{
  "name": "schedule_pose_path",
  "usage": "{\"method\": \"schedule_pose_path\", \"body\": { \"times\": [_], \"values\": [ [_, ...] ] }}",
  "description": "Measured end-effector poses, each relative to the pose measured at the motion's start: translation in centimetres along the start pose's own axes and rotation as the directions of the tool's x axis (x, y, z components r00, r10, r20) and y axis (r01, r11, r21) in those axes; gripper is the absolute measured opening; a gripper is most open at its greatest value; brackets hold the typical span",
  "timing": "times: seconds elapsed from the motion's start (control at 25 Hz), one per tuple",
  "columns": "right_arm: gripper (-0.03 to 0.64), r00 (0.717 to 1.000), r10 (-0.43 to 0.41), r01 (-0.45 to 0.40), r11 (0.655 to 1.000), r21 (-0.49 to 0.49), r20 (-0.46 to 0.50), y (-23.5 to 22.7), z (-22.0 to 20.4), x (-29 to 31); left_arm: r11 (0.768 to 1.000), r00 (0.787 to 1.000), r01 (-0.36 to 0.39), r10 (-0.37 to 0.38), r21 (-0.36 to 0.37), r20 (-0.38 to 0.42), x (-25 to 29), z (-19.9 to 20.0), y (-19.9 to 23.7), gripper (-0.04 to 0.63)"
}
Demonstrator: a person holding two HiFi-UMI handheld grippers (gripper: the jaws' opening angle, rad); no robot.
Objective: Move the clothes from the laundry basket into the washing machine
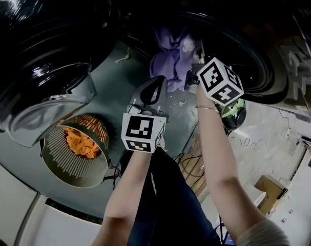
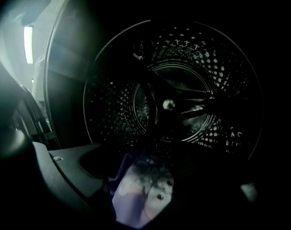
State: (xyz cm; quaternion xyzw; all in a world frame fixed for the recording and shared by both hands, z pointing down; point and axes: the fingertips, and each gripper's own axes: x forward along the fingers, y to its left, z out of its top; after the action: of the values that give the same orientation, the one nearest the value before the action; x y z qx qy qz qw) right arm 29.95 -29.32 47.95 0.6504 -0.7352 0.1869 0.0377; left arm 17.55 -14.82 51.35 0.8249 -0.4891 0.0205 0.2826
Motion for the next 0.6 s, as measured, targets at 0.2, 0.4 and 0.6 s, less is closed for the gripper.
{"method": "schedule_pose_path", "body": {
  "times": [0.2,0.4,0.6],
  "values": [
    [0.396,0.997,0.026,-0.030,0.999,-0.045,-0.078,1.6,-1.9,-2.2,1.000,1.000,-0.017,0.017,0.000,-0.024,-0.9,0.5,0.1,0.002],
    [0.400,0.974,0.059,-0.076,0.995,-0.069,-0.219,2.7,-4.7,-6.1,0.998,0.997,-0.060,0.060,-0.010,-0.051,-3.0,2.0,-0.1,0.002],
    [0.397,0.919,0.075,-0.119,0.989,-0.089,-0.388,3.4,-7.8,-10.6,0.997,0.992,-0.068,0.062,-0.048,-0.113,-4.5,2.6,-1.5,0.002]
  ]
}}
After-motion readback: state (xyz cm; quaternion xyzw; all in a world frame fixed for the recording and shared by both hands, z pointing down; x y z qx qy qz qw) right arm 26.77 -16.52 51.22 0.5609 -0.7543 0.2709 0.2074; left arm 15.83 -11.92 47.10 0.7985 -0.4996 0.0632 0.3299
